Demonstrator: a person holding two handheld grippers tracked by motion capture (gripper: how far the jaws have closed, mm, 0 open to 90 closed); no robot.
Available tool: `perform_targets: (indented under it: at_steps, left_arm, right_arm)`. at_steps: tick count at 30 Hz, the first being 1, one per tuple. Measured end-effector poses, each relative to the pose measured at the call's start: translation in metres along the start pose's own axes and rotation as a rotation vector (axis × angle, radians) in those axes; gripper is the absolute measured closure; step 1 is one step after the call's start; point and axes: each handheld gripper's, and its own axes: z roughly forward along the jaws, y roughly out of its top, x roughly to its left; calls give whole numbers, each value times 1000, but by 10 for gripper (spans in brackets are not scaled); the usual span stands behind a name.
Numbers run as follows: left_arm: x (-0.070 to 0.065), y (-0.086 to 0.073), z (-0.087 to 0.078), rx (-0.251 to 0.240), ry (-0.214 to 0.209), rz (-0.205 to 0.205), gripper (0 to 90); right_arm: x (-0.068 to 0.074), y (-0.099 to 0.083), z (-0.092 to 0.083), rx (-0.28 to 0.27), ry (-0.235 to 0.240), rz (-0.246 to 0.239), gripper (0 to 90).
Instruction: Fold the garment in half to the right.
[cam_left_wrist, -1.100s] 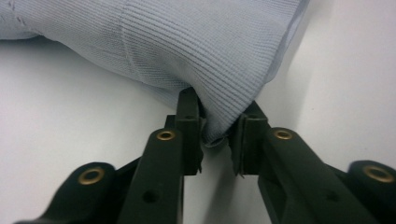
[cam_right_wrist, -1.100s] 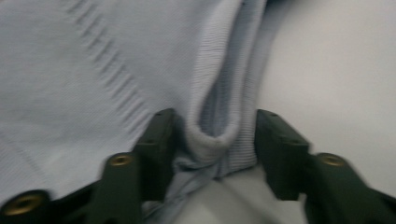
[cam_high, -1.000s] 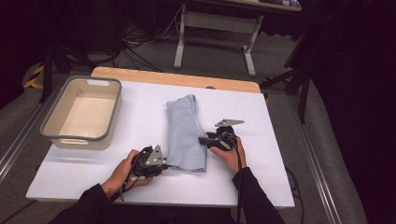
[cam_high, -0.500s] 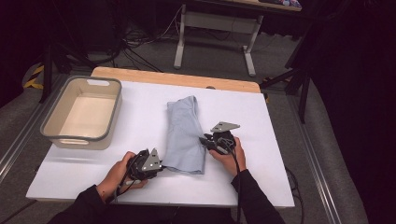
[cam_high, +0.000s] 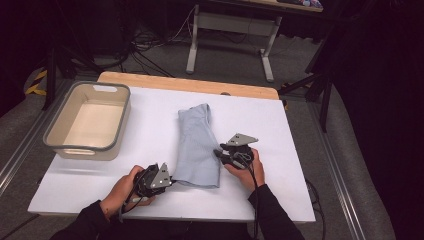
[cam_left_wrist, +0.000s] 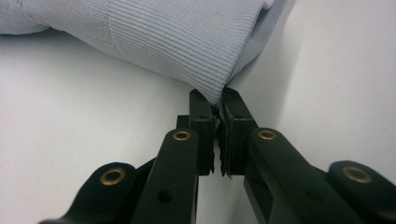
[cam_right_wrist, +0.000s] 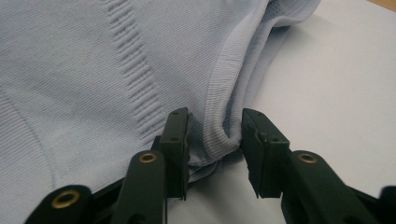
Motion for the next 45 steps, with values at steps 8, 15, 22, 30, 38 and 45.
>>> perform_targets:
  at_steps: [8, 15, 22, 30, 38, 45]
  left_arm:
    - [1, -4, -4, -25, -28, -19, 785]
    - [10, -8, -27, -104, -26, -80, 665]
    - [26, 1, -40, -200, 35, -151, 624]
    - [35, 37, -24, -229, 63, -89, 800]
    - [56, 43, 11, -176, 59, -119, 798]
    - [48, 37, 24, -59, 99, -86, 874]
  right_arm:
    - [2, -2, -1, 7, 8, -7, 607]
    - [-2, 1, -8, -13, 9, 3, 502]
    - [-7, 10, -26, -136, 7, 27, 641]
    - [-3, 36, -11, -177, 46, -48, 874]
    - [0, 37, 14, -139, 51, -54, 892]
    - [5, 32, 23, -79, 77, -64, 879]
